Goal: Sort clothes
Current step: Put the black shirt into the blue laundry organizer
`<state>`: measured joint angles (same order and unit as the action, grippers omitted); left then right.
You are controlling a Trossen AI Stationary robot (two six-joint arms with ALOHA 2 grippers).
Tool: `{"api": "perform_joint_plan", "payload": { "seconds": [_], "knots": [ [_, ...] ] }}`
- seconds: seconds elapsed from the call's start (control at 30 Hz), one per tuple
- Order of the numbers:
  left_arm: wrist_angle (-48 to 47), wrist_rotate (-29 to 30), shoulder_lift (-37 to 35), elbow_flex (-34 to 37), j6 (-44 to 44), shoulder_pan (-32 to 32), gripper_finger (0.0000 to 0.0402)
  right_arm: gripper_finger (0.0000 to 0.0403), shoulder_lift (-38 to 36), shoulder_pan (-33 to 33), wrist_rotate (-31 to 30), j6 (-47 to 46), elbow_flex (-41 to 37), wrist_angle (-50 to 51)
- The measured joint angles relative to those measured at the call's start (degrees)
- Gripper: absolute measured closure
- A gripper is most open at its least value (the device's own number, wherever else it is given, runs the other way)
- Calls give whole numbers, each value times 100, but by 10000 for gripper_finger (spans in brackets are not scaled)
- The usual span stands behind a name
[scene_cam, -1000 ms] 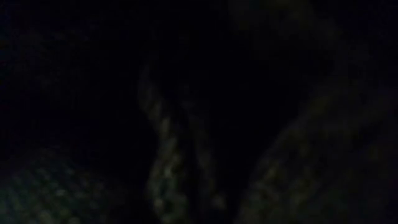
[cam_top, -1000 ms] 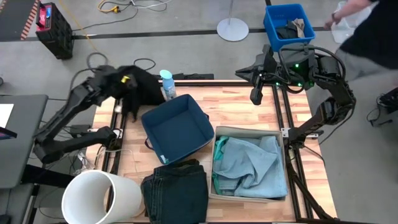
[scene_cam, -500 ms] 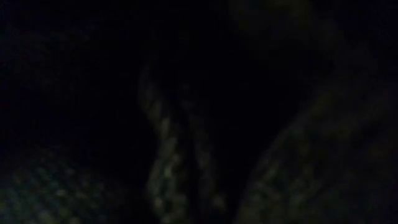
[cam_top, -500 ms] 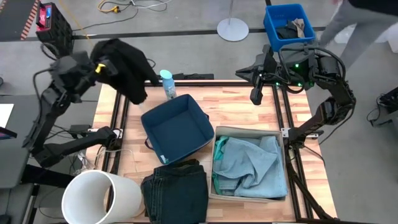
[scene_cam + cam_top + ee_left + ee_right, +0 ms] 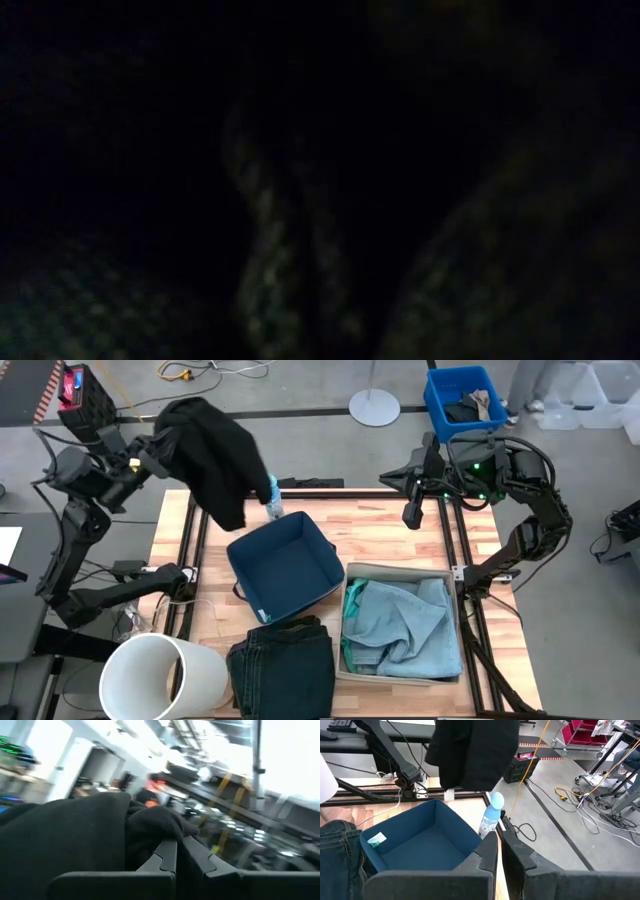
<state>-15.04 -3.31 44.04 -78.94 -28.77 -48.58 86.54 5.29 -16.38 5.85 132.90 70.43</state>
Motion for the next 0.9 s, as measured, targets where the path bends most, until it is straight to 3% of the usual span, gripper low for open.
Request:
{"api": "perform_joint_plan", "payload": {
  "seconds": [0.23, 0.47, 0.9],
  "knots": [
    [671, -934, 199, 0, 49, 451, 401, 363, 0, 0, 0, 4, 0, 23],
    [698, -2098, 352, 2, 217, 926, 401, 363, 0, 0, 0, 22, 0, 94],
    [671, -2213, 738, 2, 613, 2021, 401, 363, 0, -1, 0, 20, -1, 94]
  ]
}}
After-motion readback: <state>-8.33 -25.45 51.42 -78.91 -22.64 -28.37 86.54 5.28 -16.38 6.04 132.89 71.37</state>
